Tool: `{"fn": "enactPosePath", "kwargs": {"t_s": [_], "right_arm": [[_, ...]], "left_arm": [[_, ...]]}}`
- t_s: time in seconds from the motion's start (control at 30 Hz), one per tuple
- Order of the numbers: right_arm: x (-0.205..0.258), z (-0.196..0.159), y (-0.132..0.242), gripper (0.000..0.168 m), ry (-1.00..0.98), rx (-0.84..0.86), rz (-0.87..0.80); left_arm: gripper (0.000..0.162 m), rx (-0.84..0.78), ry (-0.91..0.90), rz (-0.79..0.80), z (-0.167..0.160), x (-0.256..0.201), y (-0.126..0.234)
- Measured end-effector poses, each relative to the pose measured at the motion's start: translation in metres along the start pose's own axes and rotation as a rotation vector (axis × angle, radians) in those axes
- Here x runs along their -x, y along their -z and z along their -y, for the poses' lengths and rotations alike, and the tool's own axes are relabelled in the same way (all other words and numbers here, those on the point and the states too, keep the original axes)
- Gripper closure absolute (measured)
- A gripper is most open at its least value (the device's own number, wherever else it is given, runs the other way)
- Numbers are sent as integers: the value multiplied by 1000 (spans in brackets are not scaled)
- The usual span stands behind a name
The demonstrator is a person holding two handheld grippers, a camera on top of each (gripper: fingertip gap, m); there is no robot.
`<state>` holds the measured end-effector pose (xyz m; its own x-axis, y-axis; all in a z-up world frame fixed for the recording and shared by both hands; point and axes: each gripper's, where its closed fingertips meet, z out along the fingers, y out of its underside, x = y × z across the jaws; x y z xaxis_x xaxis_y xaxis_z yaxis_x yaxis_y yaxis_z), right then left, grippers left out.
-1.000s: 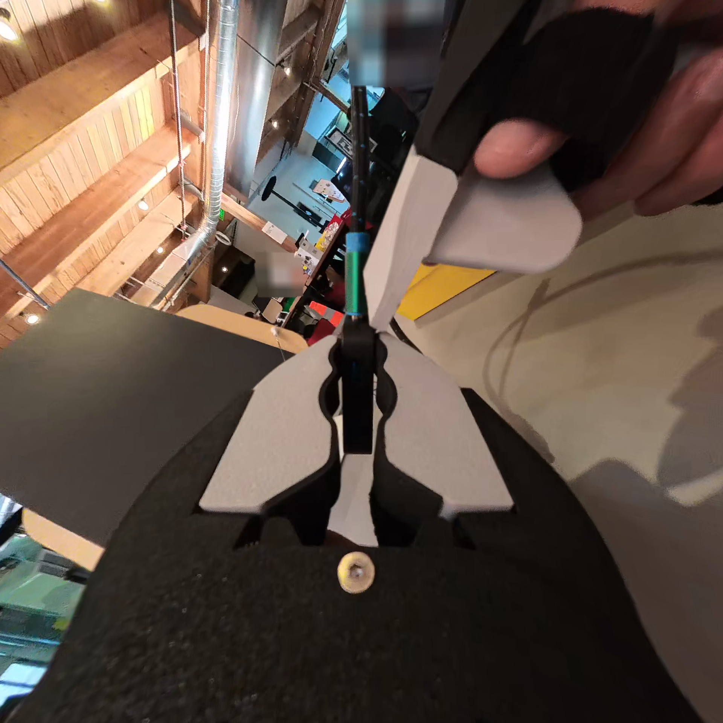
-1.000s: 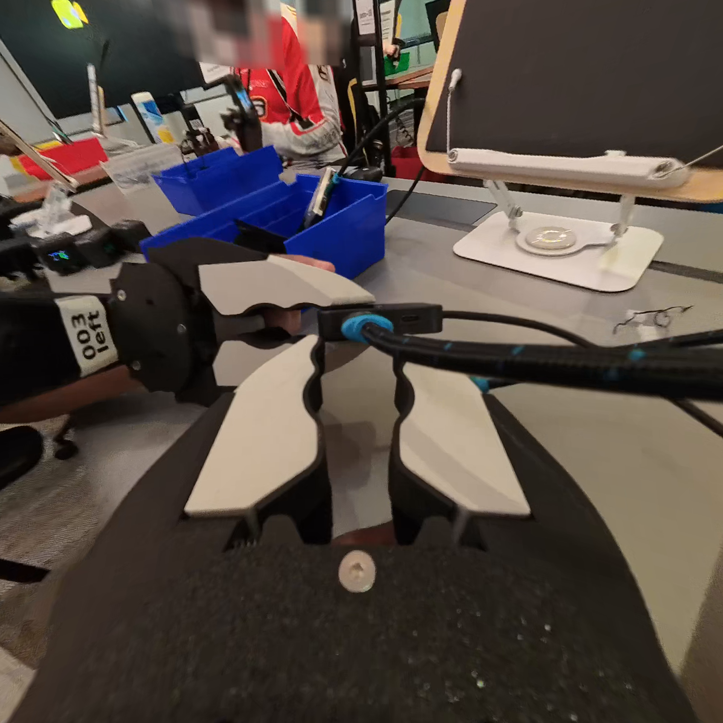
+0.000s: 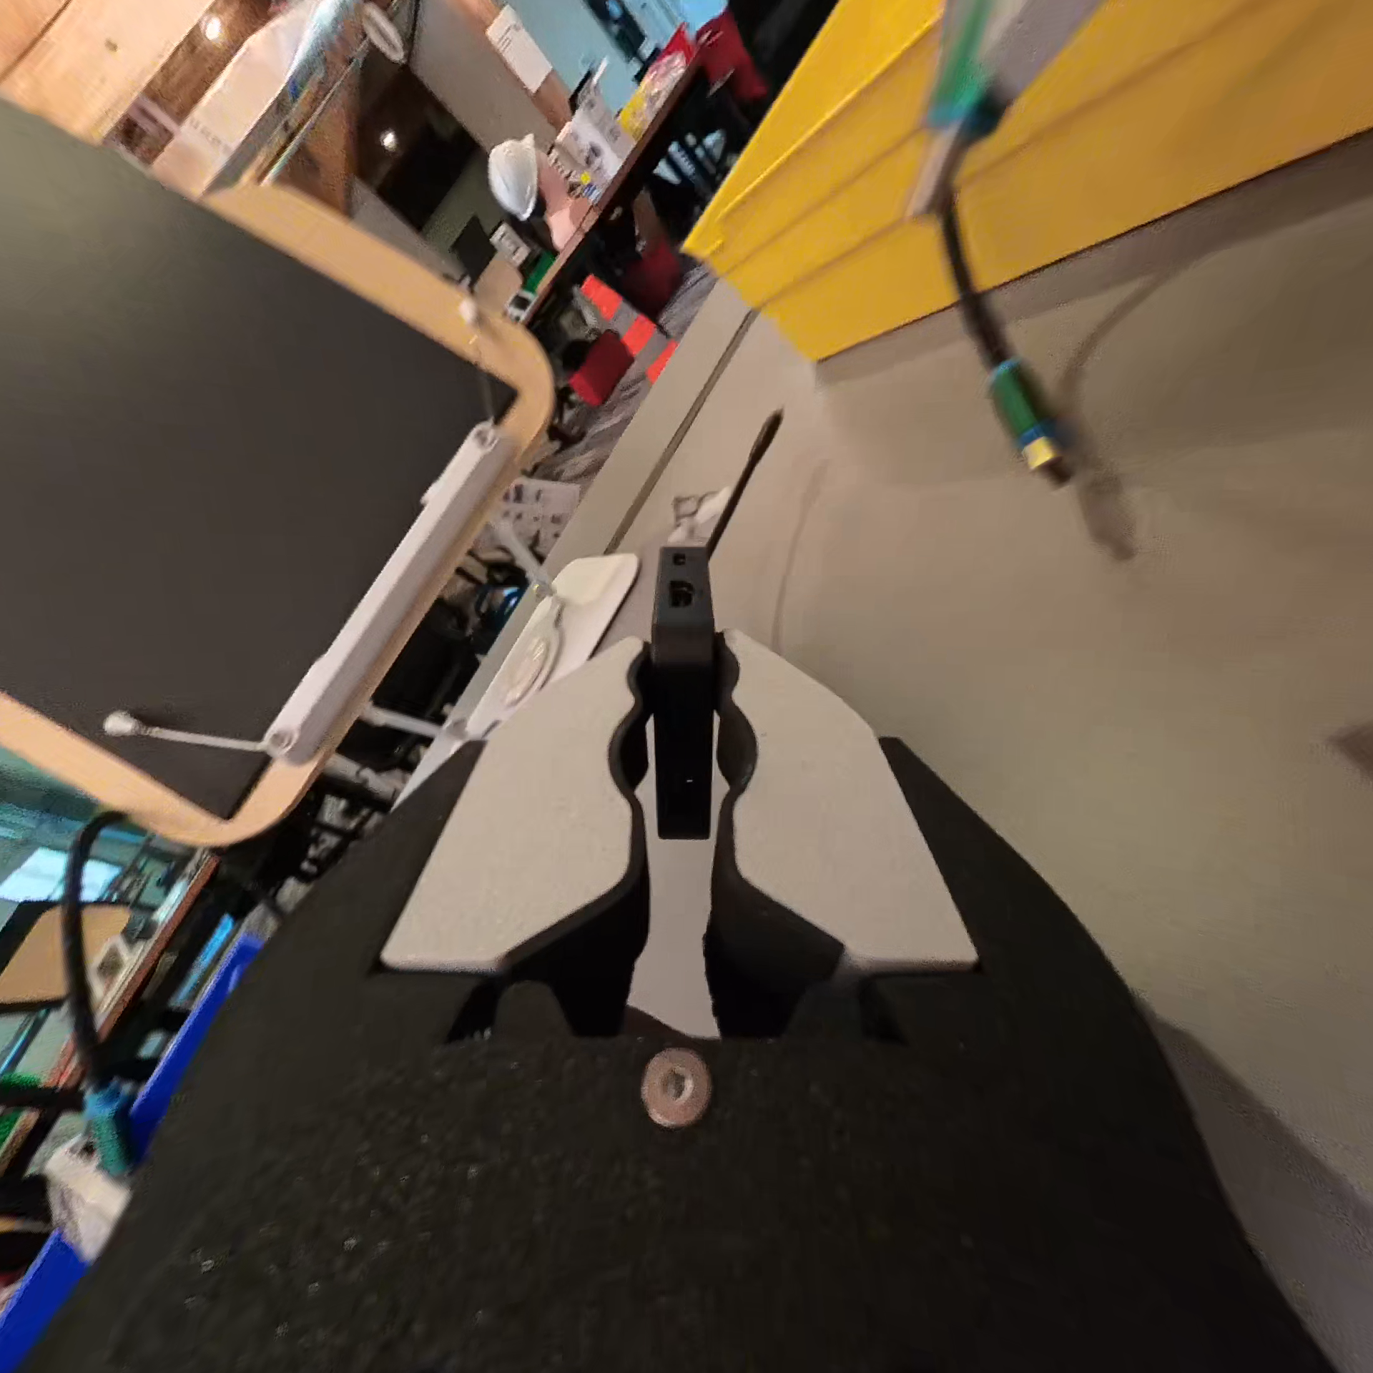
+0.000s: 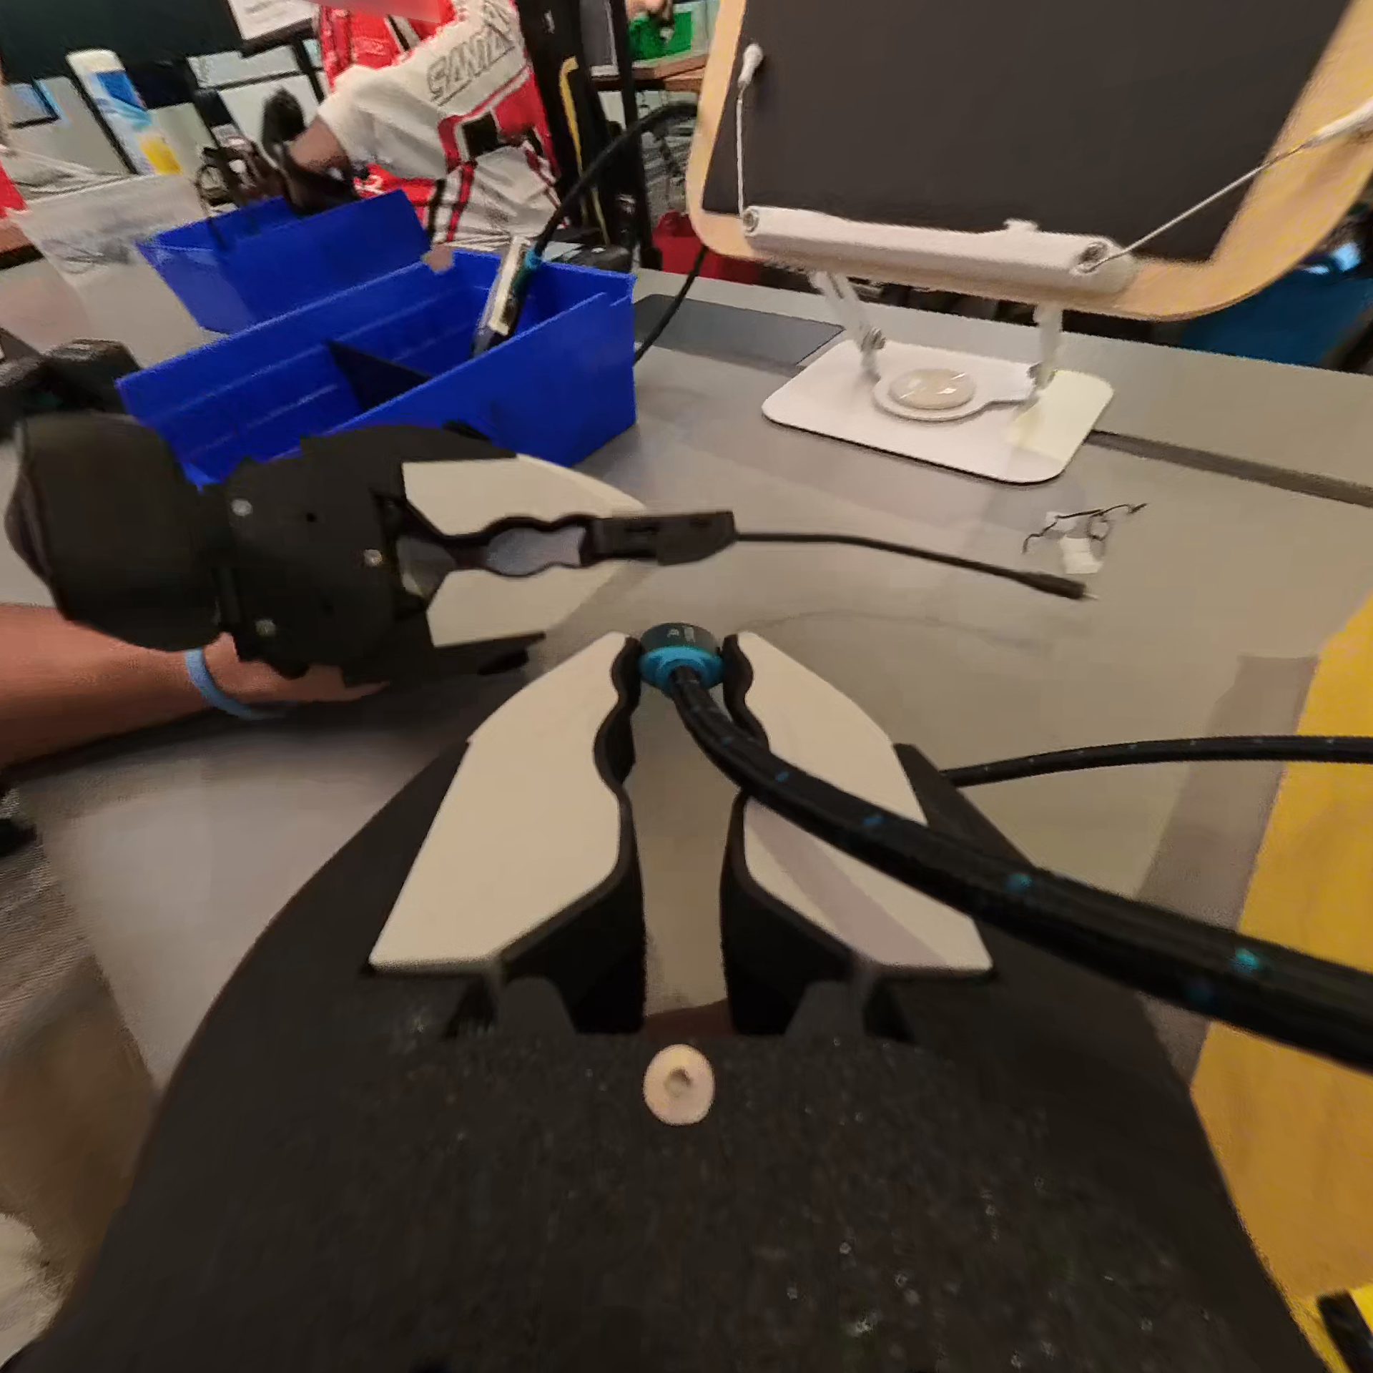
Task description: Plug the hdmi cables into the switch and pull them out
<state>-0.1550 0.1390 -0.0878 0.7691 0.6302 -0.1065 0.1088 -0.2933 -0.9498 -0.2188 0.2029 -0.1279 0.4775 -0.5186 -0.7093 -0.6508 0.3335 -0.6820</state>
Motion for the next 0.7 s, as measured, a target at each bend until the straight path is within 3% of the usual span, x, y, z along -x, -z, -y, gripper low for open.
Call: {"fn": "enactPosePath", "kwargs": {"t_s": [0.2, 0.37, 0.53, 0.7], "right_arm": [[9, 3, 1, 148, 15, -3, 66], [24, 50, 33, 148, 167, -141, 200], [-41, 98, 84, 148, 5, -330, 83], [-110, 87, 117, 148, -241, -432, -10]], "left_arm": [[148, -10, -7, 0, -5, 0, -2], [148, 0, 43, 2, -13, 11, 0], [148, 2, 68, -26, -13, 7, -1], [148, -8, 18, -33, -9, 0, 0]]}}
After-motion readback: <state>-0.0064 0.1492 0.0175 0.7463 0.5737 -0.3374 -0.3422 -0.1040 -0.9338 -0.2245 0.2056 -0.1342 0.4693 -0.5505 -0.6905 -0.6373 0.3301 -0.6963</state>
